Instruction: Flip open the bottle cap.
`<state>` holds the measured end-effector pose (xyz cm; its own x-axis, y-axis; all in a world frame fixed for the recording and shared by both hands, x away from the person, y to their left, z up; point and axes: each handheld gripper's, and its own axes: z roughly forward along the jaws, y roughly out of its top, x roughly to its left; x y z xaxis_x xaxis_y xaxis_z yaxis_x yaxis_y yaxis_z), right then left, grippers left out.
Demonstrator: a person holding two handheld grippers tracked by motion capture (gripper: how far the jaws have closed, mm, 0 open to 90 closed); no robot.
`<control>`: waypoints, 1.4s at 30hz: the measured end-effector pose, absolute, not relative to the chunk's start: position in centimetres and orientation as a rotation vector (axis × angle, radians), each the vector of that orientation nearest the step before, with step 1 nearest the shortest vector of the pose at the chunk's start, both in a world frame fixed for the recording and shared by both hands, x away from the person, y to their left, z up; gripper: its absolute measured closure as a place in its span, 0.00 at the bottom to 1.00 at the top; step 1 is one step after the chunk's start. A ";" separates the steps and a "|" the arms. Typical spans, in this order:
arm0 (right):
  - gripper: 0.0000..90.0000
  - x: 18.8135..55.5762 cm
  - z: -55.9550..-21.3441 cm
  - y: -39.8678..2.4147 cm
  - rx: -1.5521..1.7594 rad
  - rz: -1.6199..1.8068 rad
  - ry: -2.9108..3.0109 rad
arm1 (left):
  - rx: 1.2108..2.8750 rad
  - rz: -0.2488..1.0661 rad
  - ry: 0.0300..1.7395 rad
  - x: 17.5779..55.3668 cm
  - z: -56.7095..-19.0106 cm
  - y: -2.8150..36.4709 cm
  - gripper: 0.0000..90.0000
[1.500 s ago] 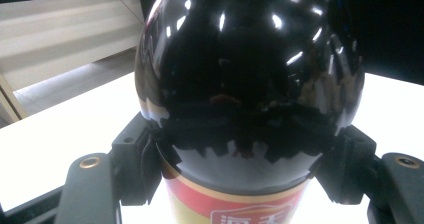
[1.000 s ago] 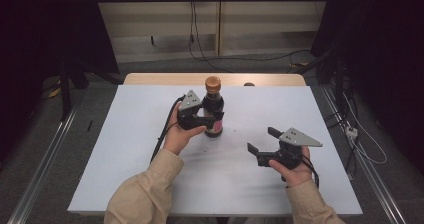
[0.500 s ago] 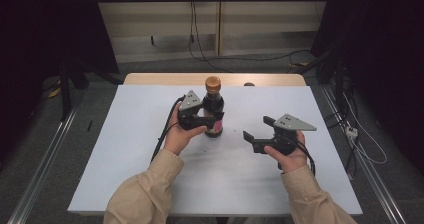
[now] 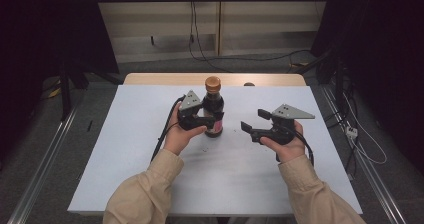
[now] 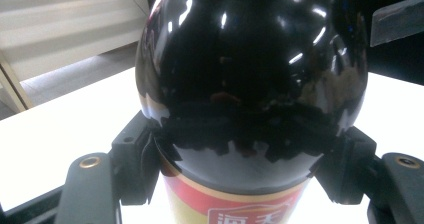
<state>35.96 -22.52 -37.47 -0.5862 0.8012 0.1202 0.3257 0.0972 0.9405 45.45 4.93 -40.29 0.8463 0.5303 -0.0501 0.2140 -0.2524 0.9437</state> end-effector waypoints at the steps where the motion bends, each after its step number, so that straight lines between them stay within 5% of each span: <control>1: 0.32 36.0 -37.3 -22.5 1.094 1.505 1.959 | 1.830 0.329 0.565 45.4 -40.3 4.9 0.33; 4: 0.44 36.0 -36.7 -22.4 1.079 1.501 1.962 | 1.832 0.330 0.567 45.4 -40.3 4.9 0.33; 22: 0.70 38.3 -33.9 -20.8 1.035 1.500 2.060 | 1.829 0.325 0.582 45.4 -40.3 4.9 0.33; 31: 1.00 39.4 -32.6 -20.2 1.039 1.529 2.053 | 1.831 0.322 0.586 45.4 -40.3 4.9 0.33; 42: 1.00 40.6 -31.3 -18.3 0.989 1.551 2.133 | 1.829 0.322 0.590 45.3 -40.3 4.8 0.33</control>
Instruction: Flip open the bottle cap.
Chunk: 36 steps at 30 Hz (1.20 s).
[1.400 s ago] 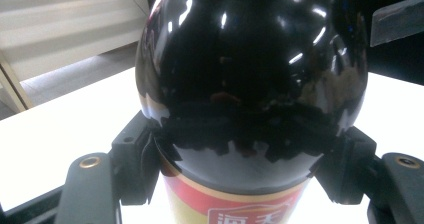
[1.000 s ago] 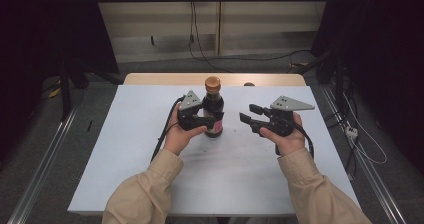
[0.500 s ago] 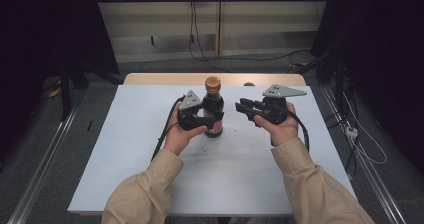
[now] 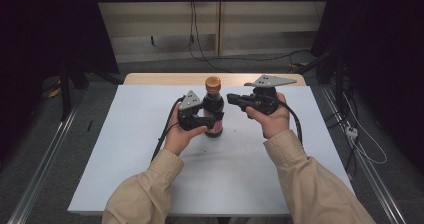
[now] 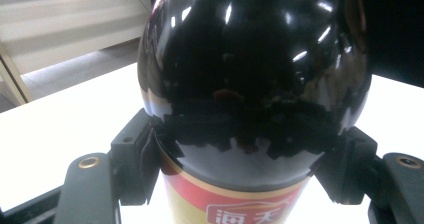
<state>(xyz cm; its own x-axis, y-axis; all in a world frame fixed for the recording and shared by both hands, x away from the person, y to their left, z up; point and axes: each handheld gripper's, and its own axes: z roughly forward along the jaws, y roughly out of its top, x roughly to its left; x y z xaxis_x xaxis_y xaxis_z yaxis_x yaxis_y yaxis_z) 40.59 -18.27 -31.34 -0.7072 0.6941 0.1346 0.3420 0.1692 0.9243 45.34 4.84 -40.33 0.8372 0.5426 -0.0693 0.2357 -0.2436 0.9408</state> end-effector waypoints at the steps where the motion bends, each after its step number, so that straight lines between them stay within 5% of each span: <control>1: 1.00 40.7 -31.2 -18.1 0.990 1.552 2.134 | 1.829 0.322 0.590 45.3 -40.3 4.8 0.33; 36: 1.00 42.2 -28.5 -16.5 0.929 1.478 2.148 | 1.847 0.323 0.602 45.3 -40.1 4.7 0.34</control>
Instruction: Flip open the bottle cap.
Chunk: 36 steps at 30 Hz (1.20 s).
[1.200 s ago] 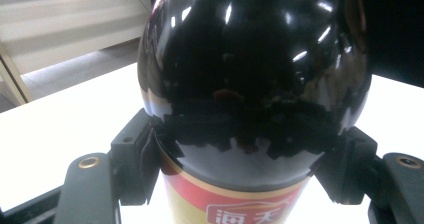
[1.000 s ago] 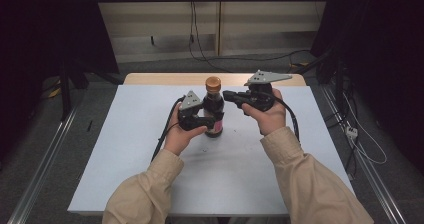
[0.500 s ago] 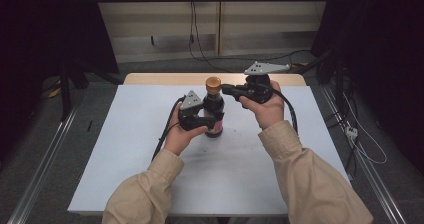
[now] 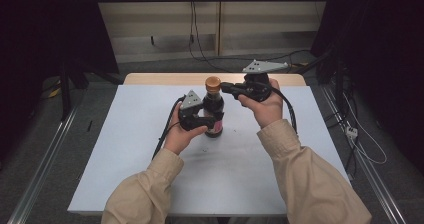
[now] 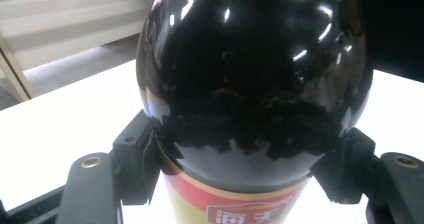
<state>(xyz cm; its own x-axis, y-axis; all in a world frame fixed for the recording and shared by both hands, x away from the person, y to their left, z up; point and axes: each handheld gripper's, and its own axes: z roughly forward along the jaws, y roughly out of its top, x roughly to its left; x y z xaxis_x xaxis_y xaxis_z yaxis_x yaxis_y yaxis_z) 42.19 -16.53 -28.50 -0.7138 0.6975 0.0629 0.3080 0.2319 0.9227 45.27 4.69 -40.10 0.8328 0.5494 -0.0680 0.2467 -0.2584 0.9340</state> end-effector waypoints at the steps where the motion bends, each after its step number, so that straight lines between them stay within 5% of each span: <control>1: 1.00 42.2 -28.4 -16.5 0.920 1.465 2.153 | 1.848 0.325 0.603 45.3 -40.1 4.7 0.34; 31: 1.00 42.5 -28.1 -16.5 0.918 1.487 2.190 | 1.877 0.336 0.609 45.1 -39.8 4.6 0.35; 33: 1.00 42.2 -27.1 -16.8 0.901 1.725 2.092 | 1.887 0.370 0.579 44.9 -39.8 4.0 0.36; 36: 1.00 41.1 -23.8 -14.5 0.760 1.583 2.111 | 1.943 0.436 0.519 44.2 -39.3 2.1 0.35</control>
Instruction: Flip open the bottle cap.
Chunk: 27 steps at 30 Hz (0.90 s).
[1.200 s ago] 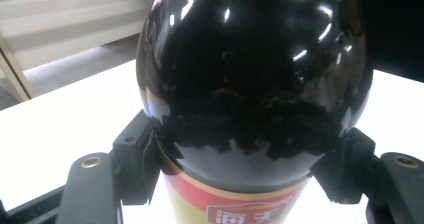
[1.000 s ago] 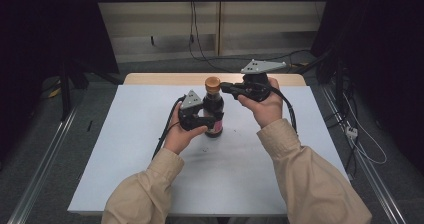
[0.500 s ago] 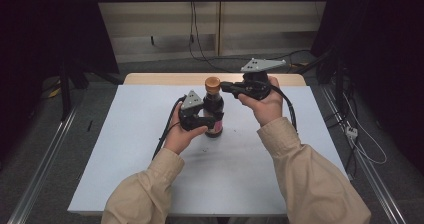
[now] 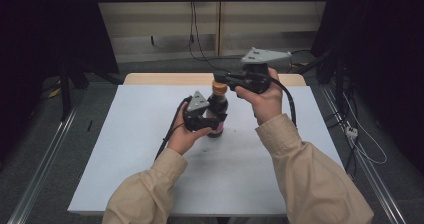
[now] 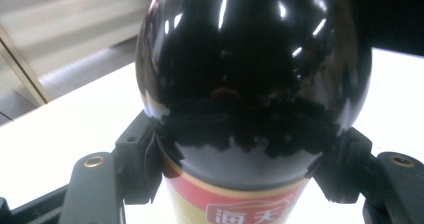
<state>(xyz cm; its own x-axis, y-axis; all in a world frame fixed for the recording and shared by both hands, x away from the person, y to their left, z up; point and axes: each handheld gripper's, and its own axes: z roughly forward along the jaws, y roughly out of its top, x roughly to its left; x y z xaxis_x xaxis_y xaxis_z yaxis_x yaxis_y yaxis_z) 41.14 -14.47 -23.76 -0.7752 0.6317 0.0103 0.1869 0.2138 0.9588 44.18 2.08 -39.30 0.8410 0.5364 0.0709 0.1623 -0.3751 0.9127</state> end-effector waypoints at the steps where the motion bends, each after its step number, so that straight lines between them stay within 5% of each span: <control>1: 1.00 41.0 -22.9 -14.1 0.745 1.577 2.107 | 1.960 0.444 0.504 44.1 -39.2 1.8 0.35; 27: 1.00 41.2 -27.2 -17.9 0.895 1.542 2.104 | 1.911 0.367 0.601 44.7 -39.4 4.0 0.35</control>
